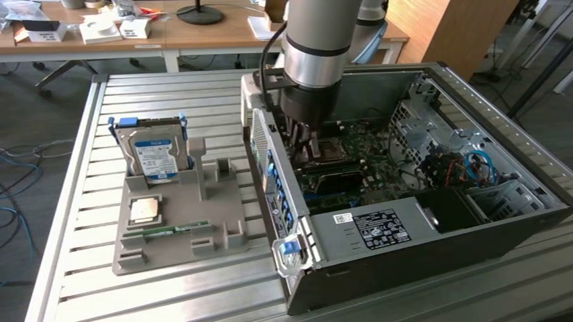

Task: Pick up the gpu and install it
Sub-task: 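Press down on the gpu until it lock into place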

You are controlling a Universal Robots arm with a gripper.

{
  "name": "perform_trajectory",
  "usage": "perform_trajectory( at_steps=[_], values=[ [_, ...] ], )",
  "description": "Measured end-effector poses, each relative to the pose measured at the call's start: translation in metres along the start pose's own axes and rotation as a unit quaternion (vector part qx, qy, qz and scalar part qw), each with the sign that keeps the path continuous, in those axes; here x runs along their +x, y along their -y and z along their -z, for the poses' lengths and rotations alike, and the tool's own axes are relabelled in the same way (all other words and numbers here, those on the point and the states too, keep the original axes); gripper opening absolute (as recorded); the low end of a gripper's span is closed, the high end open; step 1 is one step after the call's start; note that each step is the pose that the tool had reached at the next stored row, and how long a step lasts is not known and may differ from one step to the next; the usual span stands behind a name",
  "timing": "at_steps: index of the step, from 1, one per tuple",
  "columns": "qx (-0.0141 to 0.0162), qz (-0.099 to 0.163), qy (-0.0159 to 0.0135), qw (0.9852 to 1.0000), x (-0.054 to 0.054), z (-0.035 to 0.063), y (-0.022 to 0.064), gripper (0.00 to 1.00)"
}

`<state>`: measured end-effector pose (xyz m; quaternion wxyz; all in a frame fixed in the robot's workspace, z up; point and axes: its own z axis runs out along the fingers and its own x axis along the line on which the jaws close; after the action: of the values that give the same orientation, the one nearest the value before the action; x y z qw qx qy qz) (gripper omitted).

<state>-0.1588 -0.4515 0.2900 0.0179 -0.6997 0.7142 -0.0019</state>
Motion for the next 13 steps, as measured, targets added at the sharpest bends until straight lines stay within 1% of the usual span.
perform_trajectory(
  at_steps=[3, 6, 9, 13],
  values=[
    [-0.0001, 0.000, 0.0014, 1.0000, 0.000, -0.0001, 0.0084, 0.11],
    [-0.0001, 0.000, 0.0037, 1.0000, 0.000, -0.0004, 0.0179, 0.11],
    [-0.0002, 0.000, 0.0068, 1.0000, 0.000, -0.0007, 0.0273, 0.11],
    [-0.0003, 0.000, 0.0114, 0.9999, 0.000, -0.0011, 0.0420, 0.11]
  ],
)
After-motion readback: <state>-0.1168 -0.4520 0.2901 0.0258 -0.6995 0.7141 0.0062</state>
